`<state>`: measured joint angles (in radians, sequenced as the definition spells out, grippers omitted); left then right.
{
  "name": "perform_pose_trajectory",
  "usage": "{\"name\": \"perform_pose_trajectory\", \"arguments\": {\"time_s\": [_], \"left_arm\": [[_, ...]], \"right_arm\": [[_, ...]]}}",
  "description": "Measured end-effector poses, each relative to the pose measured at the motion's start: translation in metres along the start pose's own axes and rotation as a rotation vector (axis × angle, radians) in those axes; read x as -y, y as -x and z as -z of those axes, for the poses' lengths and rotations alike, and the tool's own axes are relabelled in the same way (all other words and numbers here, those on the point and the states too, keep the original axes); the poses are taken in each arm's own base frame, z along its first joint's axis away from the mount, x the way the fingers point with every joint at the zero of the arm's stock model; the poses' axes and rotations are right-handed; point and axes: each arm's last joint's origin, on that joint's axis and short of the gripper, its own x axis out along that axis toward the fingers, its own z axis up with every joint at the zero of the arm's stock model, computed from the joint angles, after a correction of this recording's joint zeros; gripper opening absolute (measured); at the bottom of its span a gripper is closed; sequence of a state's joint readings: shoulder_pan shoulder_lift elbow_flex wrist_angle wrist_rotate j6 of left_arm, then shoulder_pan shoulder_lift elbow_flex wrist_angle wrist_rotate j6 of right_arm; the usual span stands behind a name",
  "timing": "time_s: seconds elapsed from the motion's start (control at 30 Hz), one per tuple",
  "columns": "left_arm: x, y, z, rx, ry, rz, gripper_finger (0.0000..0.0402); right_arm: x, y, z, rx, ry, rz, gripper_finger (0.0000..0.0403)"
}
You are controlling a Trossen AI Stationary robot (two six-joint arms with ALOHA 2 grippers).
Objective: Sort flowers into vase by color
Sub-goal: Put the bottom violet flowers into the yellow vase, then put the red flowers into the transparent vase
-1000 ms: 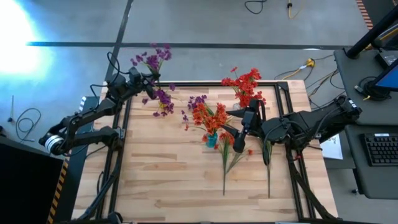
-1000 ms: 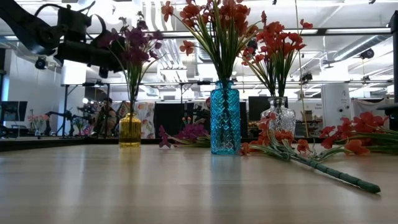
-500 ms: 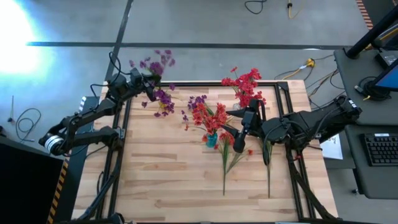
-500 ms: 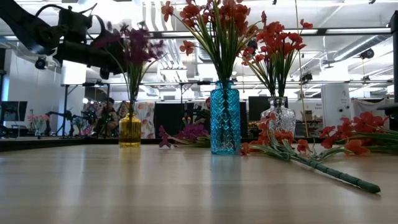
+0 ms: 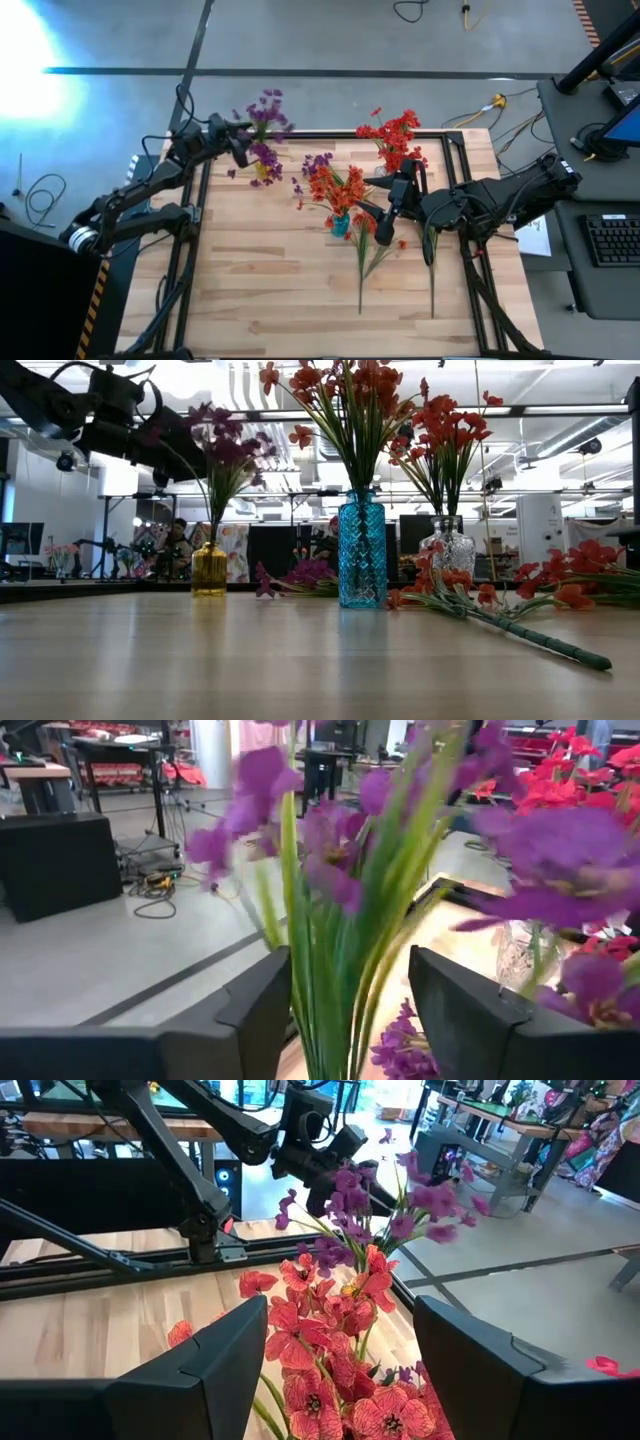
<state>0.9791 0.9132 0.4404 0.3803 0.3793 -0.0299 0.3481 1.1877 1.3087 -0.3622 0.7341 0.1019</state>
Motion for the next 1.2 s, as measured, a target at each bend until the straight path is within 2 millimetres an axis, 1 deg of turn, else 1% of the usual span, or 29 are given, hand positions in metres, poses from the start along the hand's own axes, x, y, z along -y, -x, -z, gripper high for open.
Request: {"name": "perform_pose_trajectory", "arguments": {"time_s": [0.23,0.47,0.6,0.73,0.97,1.07,1.2], "left_arm": [[0.005,0.013,-0.004,-0.013,0.006,-0.011,0.0197],[0.009,0.031,-0.007,-0.028,0.010,-0.134,0.0197],[0.012,0.040,-0.010,-0.017,0.007,-0.139,0.0197],[0.016,0.049,-0.016,0.032,0.001,-0.137,0.0197],[0.025,0.069,-0.029,0.146,-0.033,-0.128,0.0197],[0.031,0.082,-0.043,0.215,-0.051,-0.085,0.0197],[0.043,0.097,-0.063,0.279,-0.045,0.092,0.0197]], "right_arm": [[0.000,0.000,0.000,0.000,0.000,0.000,0.0244],[0.000,0.000,0.000,-0.001,0.005,0.000,0.0244],[0.000,0.000,0.000,-0.002,0.010,-0.001,0.0244],[0.000,0.000,0.000,-0.003,0.009,-0.001,0.0244],[-0.001,0.000,0.004,-0.036,-0.057,-0.028,0.0244],[-0.002,0.001,0.006,-0.084,-0.089,-0.092,0.0244],[-0.001,0.005,0.006,-0.154,-0.182,-0.173,0.0244]]}}
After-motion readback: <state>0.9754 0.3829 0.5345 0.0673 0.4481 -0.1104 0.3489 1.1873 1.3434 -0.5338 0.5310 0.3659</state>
